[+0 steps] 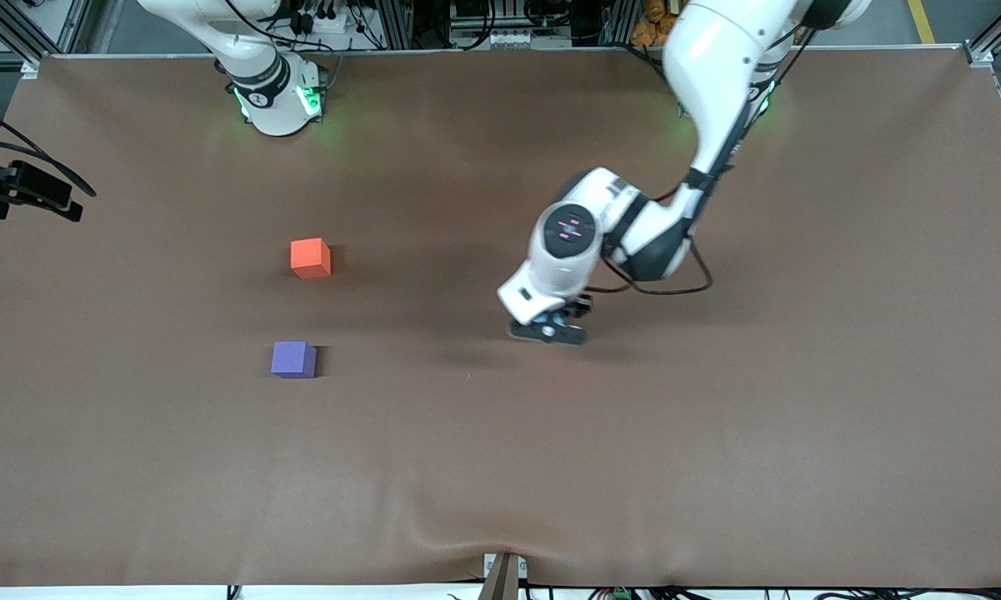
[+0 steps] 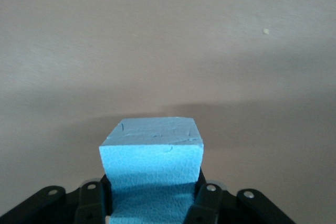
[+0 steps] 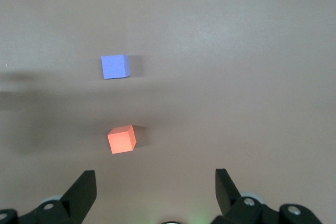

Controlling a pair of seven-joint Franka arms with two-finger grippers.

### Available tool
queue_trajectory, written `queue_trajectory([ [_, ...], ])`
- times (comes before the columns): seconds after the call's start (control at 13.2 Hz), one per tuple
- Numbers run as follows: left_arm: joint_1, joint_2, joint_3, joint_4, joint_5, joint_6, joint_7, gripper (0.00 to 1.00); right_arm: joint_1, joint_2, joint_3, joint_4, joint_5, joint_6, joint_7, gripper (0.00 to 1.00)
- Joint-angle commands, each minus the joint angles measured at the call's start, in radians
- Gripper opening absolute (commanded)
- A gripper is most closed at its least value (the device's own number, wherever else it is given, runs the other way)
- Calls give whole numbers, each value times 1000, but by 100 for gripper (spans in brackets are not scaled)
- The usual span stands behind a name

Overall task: Place blue block between orange and purple blocks
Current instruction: 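Carry the light-blue cube with the left gripper toward the table middle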

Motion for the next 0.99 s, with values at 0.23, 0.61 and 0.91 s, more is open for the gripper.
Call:
queue_trajectory([
  [0.23,-76,138,14,126,-11,-24,-93,0,15,23,-5,12,14,7,13,100],
  [0.61,-109,161,11,120,-8,10,-192,1,84,113,-5,11,60,75,16,100],
  [0.91,-108,145,17,118,5,11,-176,100,128,214,-5,5,160,75,16,100],
])
